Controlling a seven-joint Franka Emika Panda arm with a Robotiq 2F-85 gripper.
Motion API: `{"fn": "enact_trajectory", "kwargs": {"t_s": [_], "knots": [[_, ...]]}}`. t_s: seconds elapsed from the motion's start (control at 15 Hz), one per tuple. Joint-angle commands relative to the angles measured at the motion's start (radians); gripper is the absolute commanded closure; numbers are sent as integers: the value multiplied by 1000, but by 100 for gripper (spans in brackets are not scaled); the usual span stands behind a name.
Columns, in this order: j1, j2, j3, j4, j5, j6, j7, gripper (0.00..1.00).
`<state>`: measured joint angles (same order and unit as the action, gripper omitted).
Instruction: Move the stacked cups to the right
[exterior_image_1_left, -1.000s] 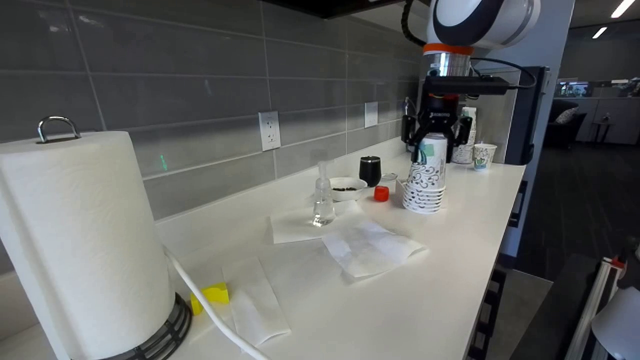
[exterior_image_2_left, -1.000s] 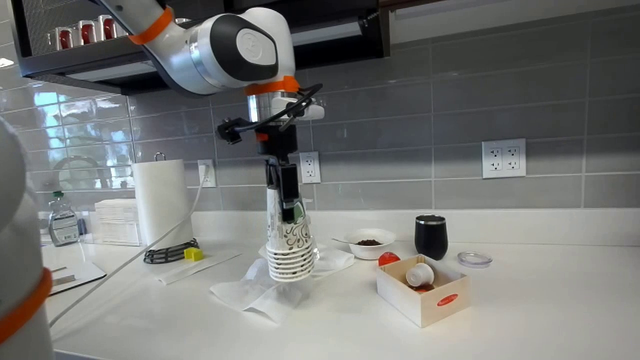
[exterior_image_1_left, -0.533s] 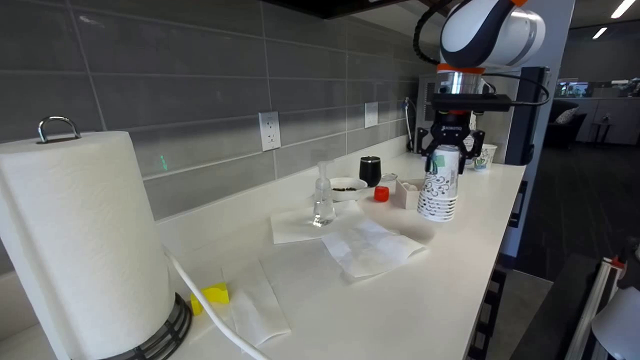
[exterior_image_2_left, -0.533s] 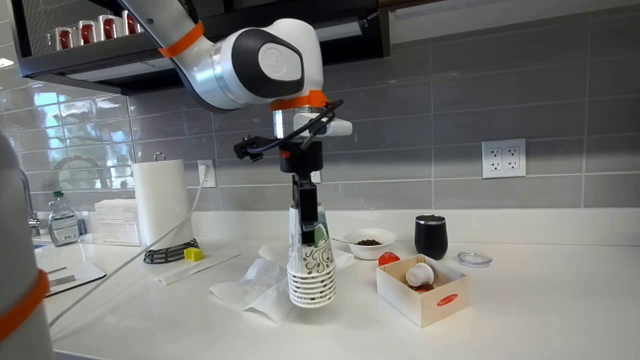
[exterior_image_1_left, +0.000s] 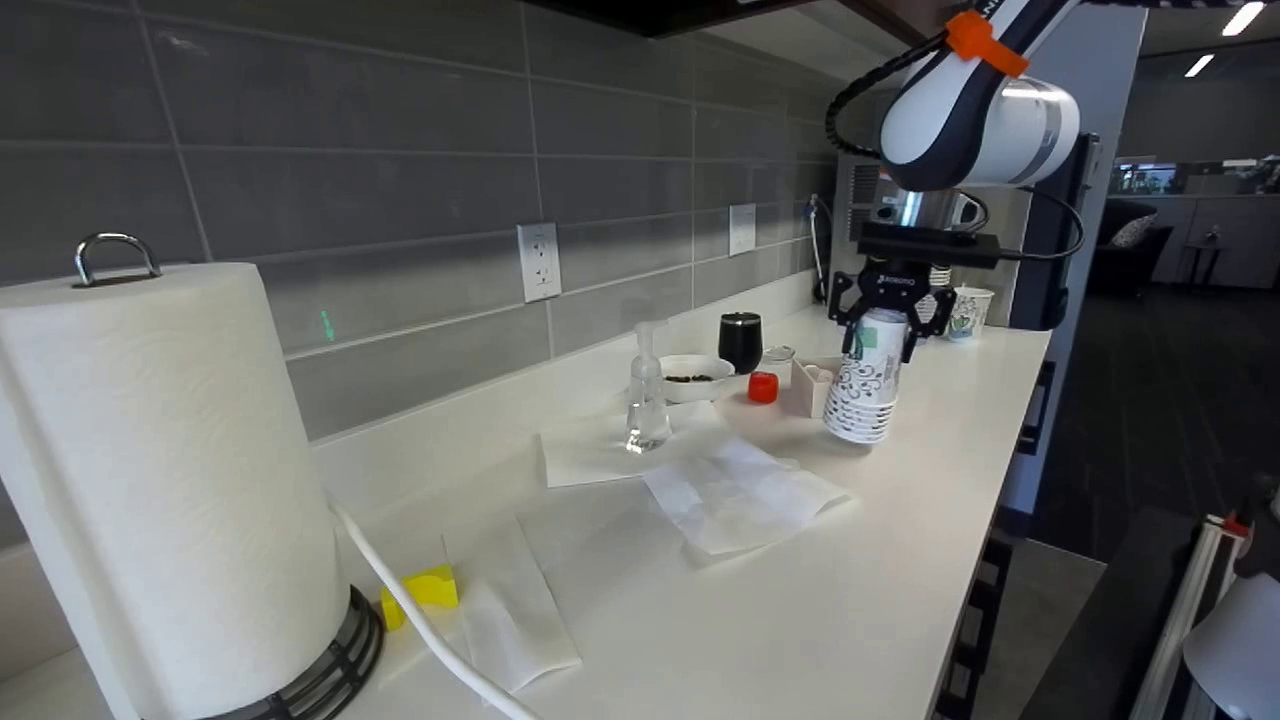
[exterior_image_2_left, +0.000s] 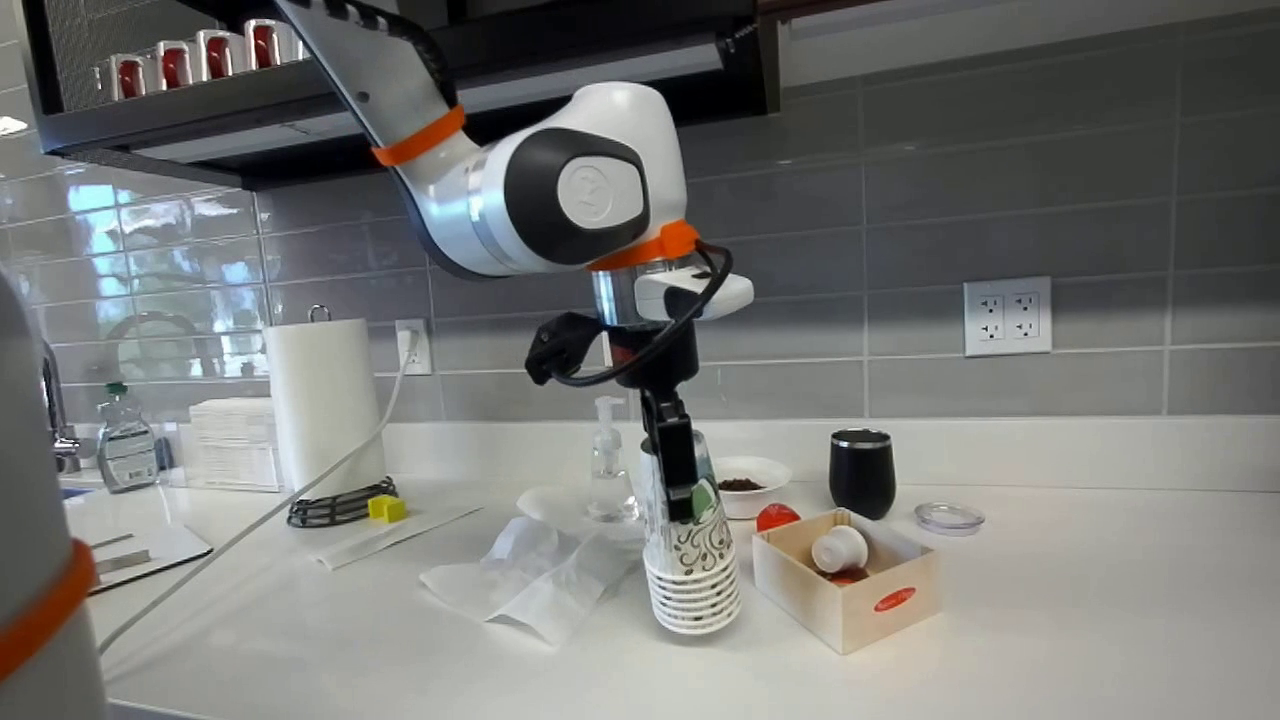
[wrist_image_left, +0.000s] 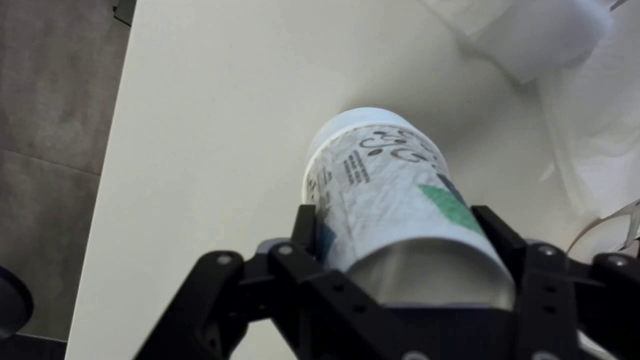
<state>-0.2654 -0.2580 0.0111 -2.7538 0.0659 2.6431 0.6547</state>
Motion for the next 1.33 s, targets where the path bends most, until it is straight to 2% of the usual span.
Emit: {"fn": "enact_trajectory", "kwargs": {"t_s": [0.0, 0.13, 0.2, 0.4, 0.73, 1.0, 1.27], "knots": [[2, 69, -35, 1, -9, 76, -11, 48], [6, 99, -50, 11, -11, 66, -17, 48], [8, 107, -56, 15, -10, 66, -18, 6], [10, 94, -59, 19, -15, 57, -10, 0], [8, 16, -28, 8, -85, -17, 47, 0], [15, -94, 10, 12, -127, -154, 85, 0], [23, -233, 74, 15, -161, -345, 153, 0]]}}
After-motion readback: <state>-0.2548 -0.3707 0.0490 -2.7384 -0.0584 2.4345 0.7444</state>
